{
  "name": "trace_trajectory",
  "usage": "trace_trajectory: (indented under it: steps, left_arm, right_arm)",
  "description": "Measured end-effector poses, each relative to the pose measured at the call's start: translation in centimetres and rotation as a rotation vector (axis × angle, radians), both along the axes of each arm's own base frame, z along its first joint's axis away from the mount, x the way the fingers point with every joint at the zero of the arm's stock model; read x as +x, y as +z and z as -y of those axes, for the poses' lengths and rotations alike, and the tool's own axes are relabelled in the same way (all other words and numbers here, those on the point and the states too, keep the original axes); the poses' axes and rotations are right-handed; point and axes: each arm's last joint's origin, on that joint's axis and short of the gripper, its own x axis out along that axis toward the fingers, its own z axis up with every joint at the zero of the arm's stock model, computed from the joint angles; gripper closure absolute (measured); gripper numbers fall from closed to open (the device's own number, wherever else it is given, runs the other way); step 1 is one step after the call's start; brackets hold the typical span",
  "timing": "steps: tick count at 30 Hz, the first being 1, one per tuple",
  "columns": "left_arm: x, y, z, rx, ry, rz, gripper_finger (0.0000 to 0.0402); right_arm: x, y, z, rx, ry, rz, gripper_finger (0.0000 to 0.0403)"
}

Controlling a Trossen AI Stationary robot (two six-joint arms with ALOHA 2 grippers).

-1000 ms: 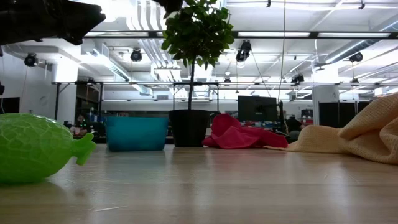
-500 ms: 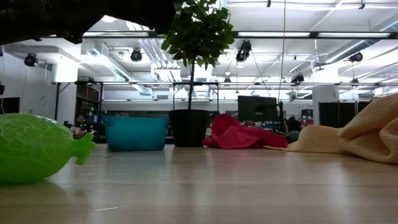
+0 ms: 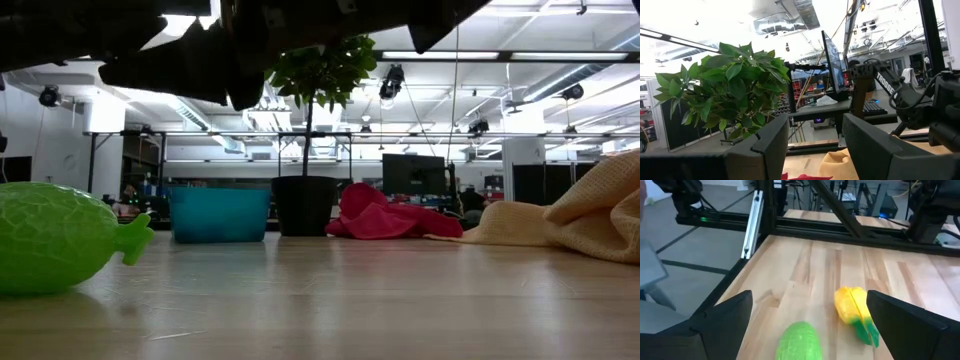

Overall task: Pick and placing Produce into tupperware
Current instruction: Put the green melon into the blue bin

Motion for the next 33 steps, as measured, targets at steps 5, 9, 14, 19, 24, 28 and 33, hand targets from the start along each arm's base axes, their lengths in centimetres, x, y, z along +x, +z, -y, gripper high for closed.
trace_trajectory:
  steps: [5, 9, 14, 19, 24, 28, 33]
  left_arm:
    - [0.0, 0.0, 0.0, 0.000, 0.000, 0.000, 0.0228]
    - [0.0, 0.0, 0.0, 0.000, 0.000, -0.002, 0.0228]
    - [0.0, 0.0, 0.0, 0.000, 0.000, -0.002, 0.0228]
    - [0.0, 0.0, 0.0, 0.001, 0.000, -0.002, 0.0228]
    - [0.0, 0.0, 0.0, 0.001, -0.001, -0.001, 0.0228]
    - [0.0, 0.0, 0.0, 0.000, -0.001, -0.004, 0.0228]
    - [0.1, -0.1, 0.0, 0.002, -0.007, -0.013, 0.0228]
  right_arm:
    - [-0.2, -0.5, 0.0, -0.016, 0.004, -0.053, 0.0019]
    - [-0.4, -1.2, 0.1, -0.002, -0.013, -0.129, 0.0019]
    - [-0.5, -1.2, -0.1, 0.002, -0.003, -0.129, 0.0019]
    - [0.2, -1.4, -0.6, 0.005, 0.005, -0.101, 0.0019]
    - [2.6, -2.3, -1.8, -0.068, 0.058, -0.123, 0.0019]
    - [3.8, -1.2, -1.9, -0.102, 0.041, -0.247, 0.0019]
    - [4.4, -0.4, -1.0, -0.095, -0.018, -0.399, 0.0019]
